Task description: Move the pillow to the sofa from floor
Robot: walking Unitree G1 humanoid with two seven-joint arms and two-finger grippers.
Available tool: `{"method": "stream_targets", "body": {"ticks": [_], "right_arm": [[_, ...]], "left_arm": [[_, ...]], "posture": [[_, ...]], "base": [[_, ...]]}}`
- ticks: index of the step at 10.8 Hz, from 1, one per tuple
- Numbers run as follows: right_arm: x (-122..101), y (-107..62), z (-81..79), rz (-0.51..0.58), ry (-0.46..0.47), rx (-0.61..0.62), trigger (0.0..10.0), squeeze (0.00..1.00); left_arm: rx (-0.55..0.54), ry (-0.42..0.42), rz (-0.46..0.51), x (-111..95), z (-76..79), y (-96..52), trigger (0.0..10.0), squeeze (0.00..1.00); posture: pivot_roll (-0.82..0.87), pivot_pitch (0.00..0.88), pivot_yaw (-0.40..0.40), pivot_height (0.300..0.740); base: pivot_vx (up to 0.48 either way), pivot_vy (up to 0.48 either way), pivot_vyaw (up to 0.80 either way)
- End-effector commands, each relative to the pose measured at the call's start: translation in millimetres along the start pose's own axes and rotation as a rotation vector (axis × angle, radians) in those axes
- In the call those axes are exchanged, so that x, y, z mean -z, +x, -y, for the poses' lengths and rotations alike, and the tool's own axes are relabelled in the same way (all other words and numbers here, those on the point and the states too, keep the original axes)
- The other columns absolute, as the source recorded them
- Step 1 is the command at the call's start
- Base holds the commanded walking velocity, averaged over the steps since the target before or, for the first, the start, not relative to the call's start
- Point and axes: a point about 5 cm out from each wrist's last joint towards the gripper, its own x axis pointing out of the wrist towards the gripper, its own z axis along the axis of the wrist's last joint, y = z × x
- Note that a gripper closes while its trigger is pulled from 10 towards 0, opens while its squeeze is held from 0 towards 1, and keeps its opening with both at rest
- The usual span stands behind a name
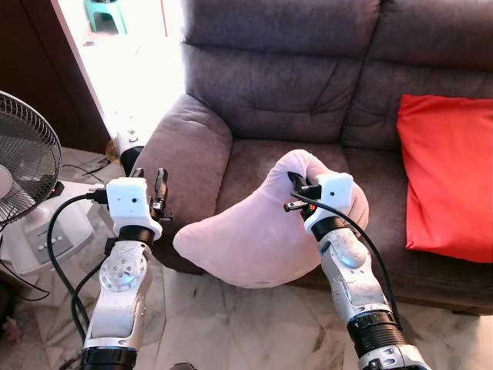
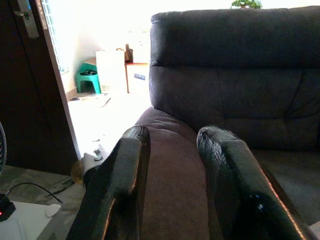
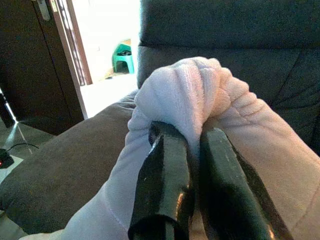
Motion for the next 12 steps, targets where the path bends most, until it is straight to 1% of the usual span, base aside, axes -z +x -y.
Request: {"method": "stream_targets", "body": {"ticks": [1,3,5,7,9,12], "right_arm": [[-23,6.6,-1.3,0.102,-0.013,-0.014,10.0,0.00],[-24,7.1,-3.3,0.100,-0.037,-0.034,10.0,0.00],[-33,10.5,-7.3,0.132,-0.042,-0.051,10.0,0.00],[-37,11.9,-8.3,0.151,-0.052,-0.051,10.0,0.00],[-37,14.1,-11.3,0.155,-0.043,-0.053,10.0,0.00],[-31,13.0,-8.0,0.136,-0.030,-0.040,10.0,0.00]], "left_arm": [[-0.010,0.014,-0.009,0,-2.5,-1.0,10.0,0.00],[-0.017,0.017,-0.010,0,-2.2,-0.4,10.0,0.00],[-0.024,0.025,-0.008,-1,-4.9,1.0,10.0,0.00],[-0.034,0.025,-0.003,-2,-6.7,2.4,10.0,0.00],[-0.030,0.031,-0.002,-2,-8.1,5.9,10.0,0.00],[0.005,0.044,0.020,-8,-2.2,7.9,10.0,0.00]], "posture": [[0.12,0.067,-0.040,0.740],[0.12,0.055,-0.040,0.740],[0.12,0.040,-0.039,0.740],[0.12,0.039,-0.037,0.740],[0.13,0.046,-0.028,0.740],[0.17,0.062,-0.033,0.740]], "base": [[0.000,0.000,0.00],[0.000,0.000,0.00],[0.000,0.000,0.00],[0.000,0.000,0.00],[0.000,0.000,0.00],[0.000,0.000,0.00]]}}
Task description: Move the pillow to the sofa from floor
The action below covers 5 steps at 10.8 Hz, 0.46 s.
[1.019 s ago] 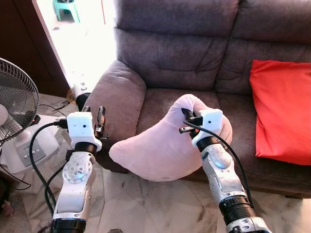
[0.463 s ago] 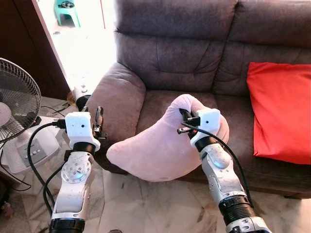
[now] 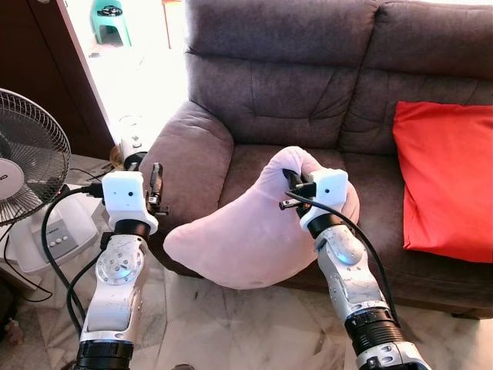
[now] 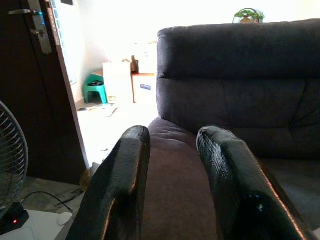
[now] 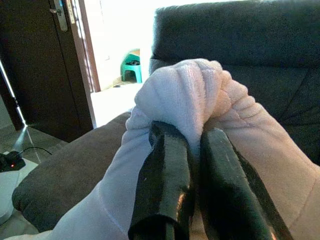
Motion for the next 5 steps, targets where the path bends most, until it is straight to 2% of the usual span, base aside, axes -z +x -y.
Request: {"method": "stream_targets", "body": {"ticks": [1,5], "right_arm": [[-26.4,9.9,-0.9,0.120,-0.011,-0.010,10.0,0.00],[-25.0,9.0,1.4,0.110,-0.013,0.001,10.0,0.00]], "left_arm": [[0.013,0.016,0.013,-3.9,1.5,0.5,10.0,0.00],[0.007,-0.003,0.007,-3.7,2.8,-0.2,10.0,0.00]], "posture": [[0.17,0.071,-0.038,0.740],[0.17,0.081,-0.045,0.740]], "base": [[0.000,0.000,0.00],[0.000,0.000,0.00]]}}
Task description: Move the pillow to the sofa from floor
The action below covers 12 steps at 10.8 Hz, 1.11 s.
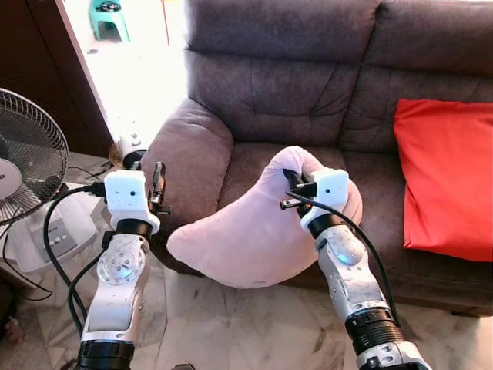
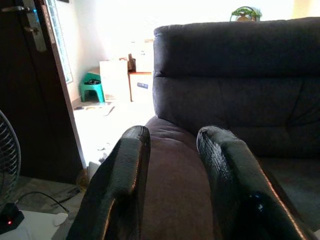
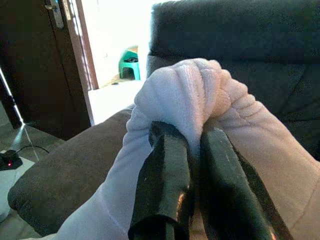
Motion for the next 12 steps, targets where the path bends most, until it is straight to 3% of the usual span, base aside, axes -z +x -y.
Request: {"method": "stream_targets", "body": {"ticks": [1,3,5,10,12], "right_arm": [[-25.3,9.3,0.4,0.112,-0.008,-0.003,10.0,0.00],[-25.9,9.9,1.3,0.113,-0.006,-0.001,10.0,0.00],[-26.0,10.4,0.0,0.112,-0.003,-0.001,10.0,0.00],[-25.2,9.6,1.6,0.107,-0.011,0.008,10.0,0.00],[-26.4,9.8,-0.1,0.108,-0.044,-0.002,10.0,0.00]], "left_arm": [[-0.003,0.002,-0.004,-1.6,0.4,0.1,10.0,0.00],[-0.005,0.002,-0.001,-2.0,0.7,0.4,10.0,0.00],[0.002,0.038,0.004,-3.1,-0.3,1.1,10.0,0.00],[0.022,0.030,0.011,-6.6,5.1,2.7,10.0,0.00],[0.015,0.039,0.004,-4.9,2.4,1.3,10.0,0.00]], "posture": [[0.17,0.083,-0.046,0.740],[0.17,0.087,-0.049,0.740],[0.17,0.090,-0.045,0.740],[0.15,0.107,-0.043,0.740],[0.14,0.111,-0.038,0.740]], "base": [[0.000,0.319,0.00],[0.000,0.427,0.00],[0.000,0.000,0.00],[0.000,0.000,0.00],[0.266,0.000,0.00]]}}
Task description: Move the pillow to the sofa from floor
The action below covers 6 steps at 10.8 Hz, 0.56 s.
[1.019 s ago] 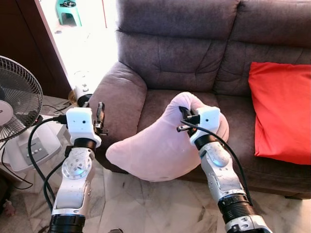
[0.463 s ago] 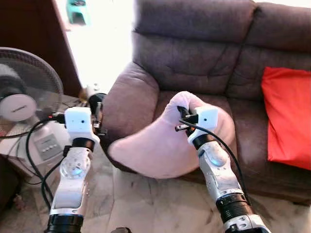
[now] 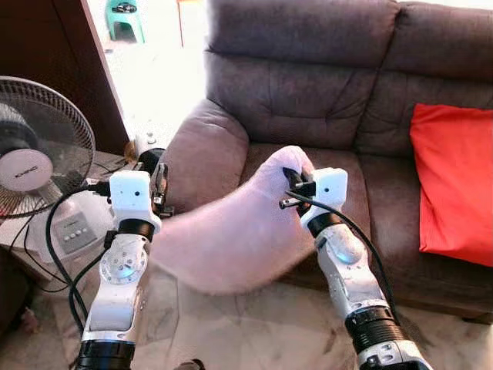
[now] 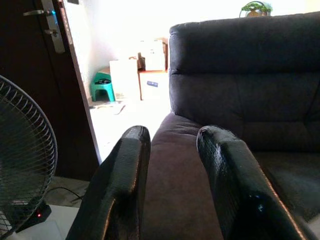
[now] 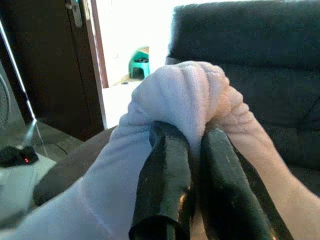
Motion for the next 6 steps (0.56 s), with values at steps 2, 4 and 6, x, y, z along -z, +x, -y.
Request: {"method": "stream_targets", "body": {"ticks": [2,4,6], "right_arm": [[-26.0,6.4,-1.7,0.120,0.006,-0.011,10.0,0.00],[-34.3,7.9,-4.9,0.161,-0.022,-0.047,10.0,0.00],[-32.8,9.5,-7.8,0.152,0.028,-0.051,10.0,0.00]], "left_arm": [[0.002,0.001,0.010,-4.1,0.8,1.5,10.0,0.00],[-0.001,0.005,0.024,-6.7,-0.4,3.7,10.0,0.00],[-0.002,0.005,0.028,-7.6,-0.6,3.9,10.0,0.00]], "posture": [[0.13,0.103,-0.031,0.740],[0.13,0.084,-0.027,0.740],[0.14,0.071,-0.027,0.740]], "base": [[0.277,0.000,0.77],[0.298,0.000,0.32],[0.306,0.000,0.39]]}}
